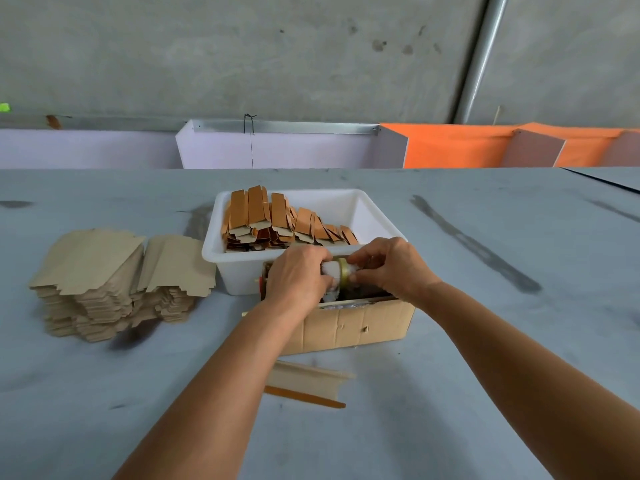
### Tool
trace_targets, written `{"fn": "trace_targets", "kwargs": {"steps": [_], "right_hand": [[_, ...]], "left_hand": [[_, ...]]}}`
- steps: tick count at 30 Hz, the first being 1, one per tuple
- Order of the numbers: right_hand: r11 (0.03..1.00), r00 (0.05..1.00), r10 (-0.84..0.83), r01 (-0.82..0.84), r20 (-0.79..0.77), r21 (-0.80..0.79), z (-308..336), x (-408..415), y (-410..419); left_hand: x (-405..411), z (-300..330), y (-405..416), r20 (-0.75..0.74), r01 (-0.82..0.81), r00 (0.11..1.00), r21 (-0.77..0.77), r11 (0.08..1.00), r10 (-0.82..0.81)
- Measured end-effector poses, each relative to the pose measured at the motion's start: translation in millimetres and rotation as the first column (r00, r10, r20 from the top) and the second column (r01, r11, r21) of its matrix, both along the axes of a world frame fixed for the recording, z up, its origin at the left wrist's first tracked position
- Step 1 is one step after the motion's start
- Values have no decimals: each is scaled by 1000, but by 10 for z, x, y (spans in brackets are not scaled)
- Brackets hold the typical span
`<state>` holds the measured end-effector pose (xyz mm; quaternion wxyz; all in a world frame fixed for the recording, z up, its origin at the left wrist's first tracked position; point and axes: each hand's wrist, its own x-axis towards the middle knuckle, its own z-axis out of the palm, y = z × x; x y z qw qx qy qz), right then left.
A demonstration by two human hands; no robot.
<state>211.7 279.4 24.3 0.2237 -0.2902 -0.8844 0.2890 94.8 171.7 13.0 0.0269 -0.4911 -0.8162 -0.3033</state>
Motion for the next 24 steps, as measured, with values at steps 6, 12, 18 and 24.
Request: {"fn": "trace_targets", "kwargs": {"steps": [6, 12, 18, 24], "right_hand": [[997, 997, -26, 21, -77, -70, -22, -12, -1], [992, 994, -58, 47, -92, -114, 11, 31, -7], [996, 999, -47, 49, -19, 81, -20, 61, -95], [963, 997, -82, 78, 2, 258, -28, -13, -159]], "left_hand": [[27, -27, 0, -18, -22, 1000, 14, 1000, 22], [42, -29, -18, -28, -21, 999, 15, 1000, 21], [32, -24, -23, 39, -3, 999, 55, 999, 1], [17, -25, -19, 44, 20, 999, 37, 999, -22]]}}
